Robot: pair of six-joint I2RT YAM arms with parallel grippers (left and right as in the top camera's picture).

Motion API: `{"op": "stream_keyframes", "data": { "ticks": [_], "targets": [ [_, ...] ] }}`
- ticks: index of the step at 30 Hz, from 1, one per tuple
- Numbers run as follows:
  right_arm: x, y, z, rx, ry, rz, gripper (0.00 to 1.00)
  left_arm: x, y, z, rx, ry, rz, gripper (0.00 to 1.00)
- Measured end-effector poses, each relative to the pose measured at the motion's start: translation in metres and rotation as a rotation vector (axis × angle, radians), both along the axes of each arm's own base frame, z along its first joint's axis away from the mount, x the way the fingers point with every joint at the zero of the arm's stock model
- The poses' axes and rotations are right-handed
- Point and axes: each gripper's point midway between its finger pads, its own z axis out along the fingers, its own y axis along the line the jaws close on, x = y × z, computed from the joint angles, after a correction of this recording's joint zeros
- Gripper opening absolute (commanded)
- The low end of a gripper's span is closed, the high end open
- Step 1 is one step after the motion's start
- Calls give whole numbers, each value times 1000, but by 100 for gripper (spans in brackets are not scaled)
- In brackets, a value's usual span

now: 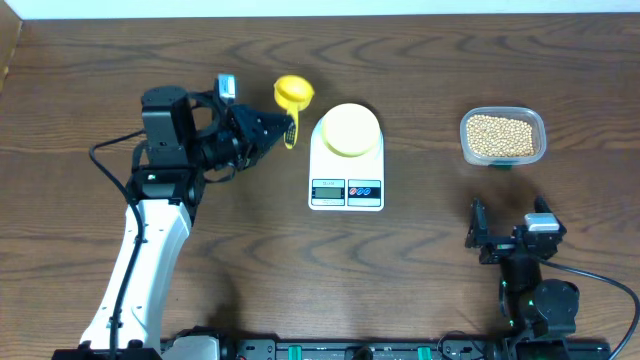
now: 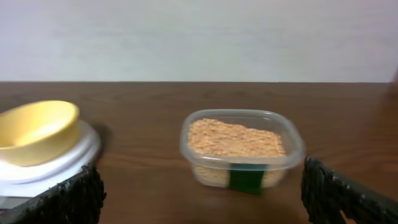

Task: Scoop item into bowl and weigh 50g on scale
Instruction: 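Lift the yellow scoop upright with the left gripper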

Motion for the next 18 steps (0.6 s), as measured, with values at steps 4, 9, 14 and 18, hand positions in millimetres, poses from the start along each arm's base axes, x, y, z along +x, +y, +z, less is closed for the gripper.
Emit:
{"op": "stream_keyframes", "data": {
  "ticks": [4,9,14,18],
  "targets": [
    [-3,22,8,98,-22,125,99,0,-2,6,-21,-12,-10,7],
    [-7,37,39,156,-132,220,99,1,-2,8,-26,-18,-12,7],
    [-9,40,44,176,-149,240,99,3,-3,16,-34,-58,-15,8],
    [-5,33,17,187,-40,192,99,5,-4,25,-41,-107,-27,7]
  ]
}}
